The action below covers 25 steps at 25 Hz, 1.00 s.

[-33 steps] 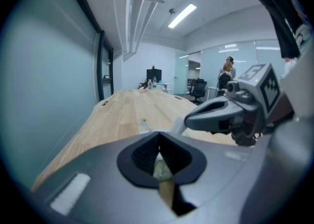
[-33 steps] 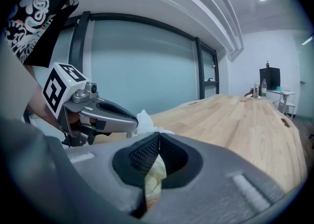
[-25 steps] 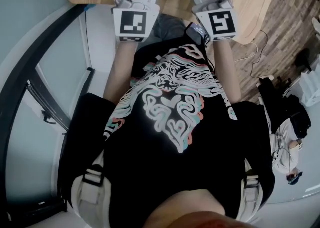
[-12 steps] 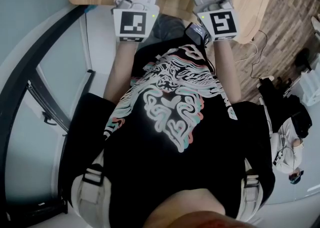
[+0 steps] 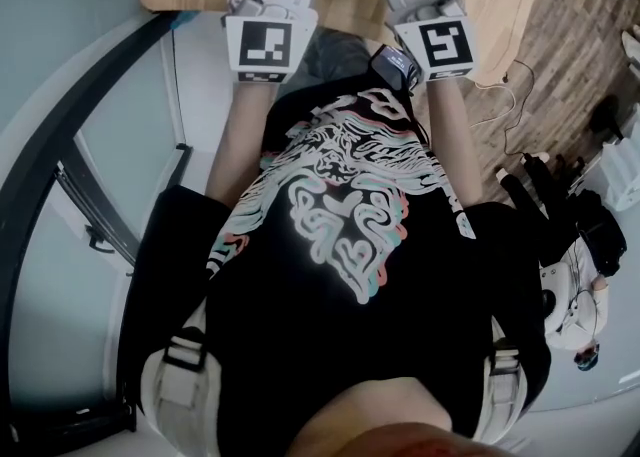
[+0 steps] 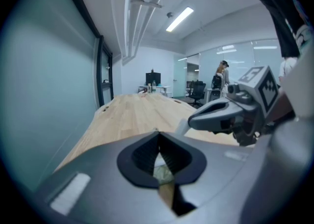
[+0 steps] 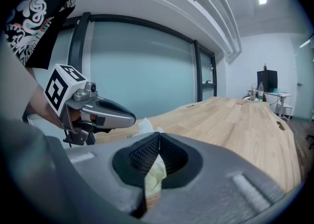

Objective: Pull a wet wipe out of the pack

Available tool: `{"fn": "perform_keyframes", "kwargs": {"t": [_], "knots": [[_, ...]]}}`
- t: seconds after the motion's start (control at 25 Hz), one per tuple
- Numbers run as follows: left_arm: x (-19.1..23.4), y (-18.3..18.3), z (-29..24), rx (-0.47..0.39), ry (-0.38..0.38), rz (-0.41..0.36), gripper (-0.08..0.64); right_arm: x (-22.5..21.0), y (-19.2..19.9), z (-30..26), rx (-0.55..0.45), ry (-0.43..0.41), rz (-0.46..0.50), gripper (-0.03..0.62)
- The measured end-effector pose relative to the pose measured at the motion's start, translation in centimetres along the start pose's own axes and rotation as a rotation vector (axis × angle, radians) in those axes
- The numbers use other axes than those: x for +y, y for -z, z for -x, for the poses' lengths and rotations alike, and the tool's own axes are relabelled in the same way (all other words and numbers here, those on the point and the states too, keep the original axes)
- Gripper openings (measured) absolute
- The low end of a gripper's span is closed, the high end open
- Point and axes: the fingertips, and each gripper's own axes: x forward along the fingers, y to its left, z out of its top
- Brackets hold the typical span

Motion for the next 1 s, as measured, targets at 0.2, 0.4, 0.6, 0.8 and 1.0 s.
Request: {"fn": "perform_keyframes", "kwargs": {"t": [0.2,0.4,0.6,0.8,1.0], "knots": [[-0.2,-0.8,0.5,-0.012,0.01,-0.011,-0.014,0.2,-0.7,0.6,-0.003,0.006,0.009,0.002],[-0.4,-1.0,0.6,-0.019,0.014,-0.017,-0.014,0.1,-0.9,0.7,-0.004,0.012,0.013,0.002],[-0.6,-1.4,1.1,-0.027,0.02,-0.027,-0.012,0.7,-1.5,1.0,-0.017,0.009,0.019,0.002],[-0.8,-1.4,1.4,-0.029,0.017,-0.028,-0.014,0.8,-1.4,1.4,-0.019,0.01,0.017,0.002],[-0.9,-1.4,1.6,-0.028,0.017,-0.032,-0.014,0.9,-1.5,1.7,-0.02,0.015,0.017,0.002]]}}
